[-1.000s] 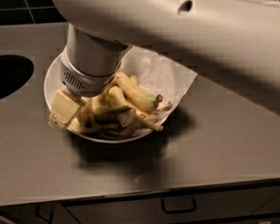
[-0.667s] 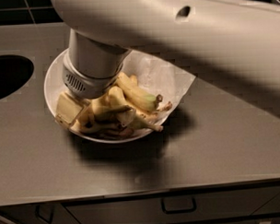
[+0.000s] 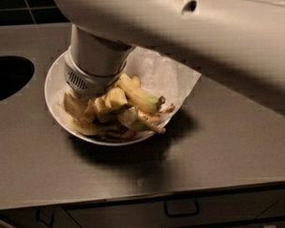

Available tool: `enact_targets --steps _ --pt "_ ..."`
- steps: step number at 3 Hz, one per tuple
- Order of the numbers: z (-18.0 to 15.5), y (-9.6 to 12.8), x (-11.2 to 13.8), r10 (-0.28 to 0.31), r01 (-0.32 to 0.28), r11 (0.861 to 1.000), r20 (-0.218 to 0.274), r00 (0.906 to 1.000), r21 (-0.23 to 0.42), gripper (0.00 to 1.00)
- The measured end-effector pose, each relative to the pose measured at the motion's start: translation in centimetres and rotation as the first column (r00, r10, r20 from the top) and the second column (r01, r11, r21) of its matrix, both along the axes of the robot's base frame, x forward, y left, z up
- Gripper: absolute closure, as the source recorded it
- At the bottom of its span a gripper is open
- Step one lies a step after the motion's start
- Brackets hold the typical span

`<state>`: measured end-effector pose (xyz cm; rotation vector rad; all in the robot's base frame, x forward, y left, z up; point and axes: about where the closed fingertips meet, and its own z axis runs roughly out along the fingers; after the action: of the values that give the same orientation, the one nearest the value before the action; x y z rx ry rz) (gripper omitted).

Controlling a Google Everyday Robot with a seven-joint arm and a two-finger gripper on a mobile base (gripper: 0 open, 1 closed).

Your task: Pick banana from white bowl

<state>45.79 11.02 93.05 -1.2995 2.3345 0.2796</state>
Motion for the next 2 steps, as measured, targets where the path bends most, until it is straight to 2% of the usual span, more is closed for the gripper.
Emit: enact_targets --steps 1,2 --pt "0.01 0.0 0.0 0.0 0.0 1.0 0.0 1.0 0.0 1.0" --pt "0.38 0.0 0.0 0.0 0.0 1.0 0.0 1.0 0.0 1.0"
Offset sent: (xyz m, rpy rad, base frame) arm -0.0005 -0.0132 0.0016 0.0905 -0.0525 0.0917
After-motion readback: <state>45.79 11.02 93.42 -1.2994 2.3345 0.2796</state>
